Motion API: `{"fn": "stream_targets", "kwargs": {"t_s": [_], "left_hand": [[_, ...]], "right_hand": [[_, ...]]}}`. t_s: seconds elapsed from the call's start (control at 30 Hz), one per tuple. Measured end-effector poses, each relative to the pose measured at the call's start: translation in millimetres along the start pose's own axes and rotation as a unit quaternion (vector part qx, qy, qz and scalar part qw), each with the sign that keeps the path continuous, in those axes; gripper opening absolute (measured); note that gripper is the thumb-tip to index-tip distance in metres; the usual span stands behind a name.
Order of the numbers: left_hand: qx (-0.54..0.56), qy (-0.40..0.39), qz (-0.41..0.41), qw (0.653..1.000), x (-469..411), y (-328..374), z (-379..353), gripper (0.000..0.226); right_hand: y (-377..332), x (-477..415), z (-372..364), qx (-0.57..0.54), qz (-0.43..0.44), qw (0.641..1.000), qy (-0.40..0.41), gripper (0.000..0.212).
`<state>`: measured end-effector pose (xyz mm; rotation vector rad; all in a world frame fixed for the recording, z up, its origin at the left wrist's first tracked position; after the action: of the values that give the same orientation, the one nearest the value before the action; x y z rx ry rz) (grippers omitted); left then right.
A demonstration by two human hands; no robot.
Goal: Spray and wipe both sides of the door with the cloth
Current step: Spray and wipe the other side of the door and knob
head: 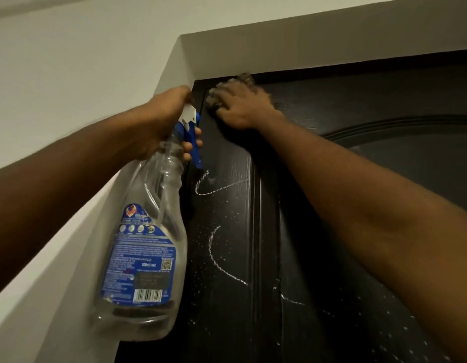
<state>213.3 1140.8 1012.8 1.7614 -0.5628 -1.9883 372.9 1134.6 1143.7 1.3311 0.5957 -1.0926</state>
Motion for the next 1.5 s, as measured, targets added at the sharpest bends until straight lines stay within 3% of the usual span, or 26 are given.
{"fn": "stream_targets", "kwargs": {"t_s": [0.07, 0.1, 0.23, 0.3, 0.37, 0.53, 0.6, 0.7, 0.77, 0.83, 0.97, 1.03, 1.13, 1.17, 1.23, 1.33, 1.5], "left_hand": [[0.003, -0.002, 0.008, 1.0, 5, 1, 0, 0.038], [0.007, -0.003, 0.009, 1.0, 7, 1, 0, 0.039], [0.029, -0.013, 0.01, 0.999, 12, 1, -5, 0.04], [0.041, -0.017, 0.012, 0.999, 14, 1, -7, 0.043], [0.049, -0.023, 0.018, 0.998, 19, 1, -9, 0.047], [0.042, -0.035, 0.028, 0.998, 29, -3, -8, 0.046], [0.035, -0.044, 0.036, 0.998, 31, -4, -3, 0.044], [0.048, -0.053, 0.043, 0.997, 32, -9, -7, 0.042], [0.053, -0.051, 0.038, 0.997, 31, -12, -10, 0.043], [0.055, -0.042, 0.032, 0.997, 29, -12, -11, 0.043], [0.059, -0.037, 0.029, 0.997, 27, -6, -8, 0.042], [0.066, -0.041, 0.024, 0.997, 28, -2, -6, 0.039], [0.072, -0.046, 0.022, 0.996, 29, 2, -8, 0.038], [0.071, -0.047, 0.02, 0.996, 29, 2, -10, 0.038], [0.075, -0.048, 0.022, 0.996, 31, 3, -12, 0.038], [0.066, -0.061, 0.038, 0.995, 36, -1, -13, 0.043], [0.032, -0.074, 0.054, 0.995, 52, -16, -17, 0.048]], "right_hand": [[-2, -2, -2, -0.005, 0.068, 0.997, -0.034, 0.055], [2, -7, 0, -0.012, 0.049, 0.998, -0.02, 0.054], [-7, -30, -8, -0.022, -0.153, 0.986, 0.06, 0.057], [-33, -32, -21, 0.001, -0.08, 0.996, 0.051, 0.06], [-46, -19, -27, 0.001, 0.025, 1.0, -0.011, 0.067], [-12, 16, -1, 0.004, 0.095, 0.994, -0.05, 0.065], [13, 25, 15, 0.005, 0.054, 0.998, -0.022, 0.067], [49, 38, 28, -0.015, -0.111, 0.987, 0.117, 0.058], [44, 42, 22, 0.001, -0.176, 0.973, 0.152, 0.058], [24, 47, 14, -0.004, -0.131, 0.986, 0.106, 0.059], [23, 74, 18, 0.004, 0.091, 0.995, -0.037, 0.063], [51, 78, 35, 0.012, 0.056, 0.998, -0.019, 0.068], [75, 81, 45, -0.015, -0.152, 0.981, 0.12, 0.06], [69, 81, 41, -0.008, -0.184, 0.972, 0.145, 0.059], [49, 84, 32, -0.012, -0.157, 0.979, 0.128, 0.057], [35, 96, 31, -0.035, -0.04, 0.998, 0.035, 0.054], [42, 110, 38, -0.047, -0.056, 0.997, 0.028, 0.053]]}}
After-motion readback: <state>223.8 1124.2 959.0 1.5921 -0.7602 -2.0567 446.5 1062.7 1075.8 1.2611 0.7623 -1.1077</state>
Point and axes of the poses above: each hand's wrist, its own x-axis away from the middle knuckle, its own z-axis out of the back of the hand, y = z × x, the point moved 2 cm from there along -x, towards the middle knuckle, and after that the axes turned 13 degrees about -x, right-handed, at the moved point
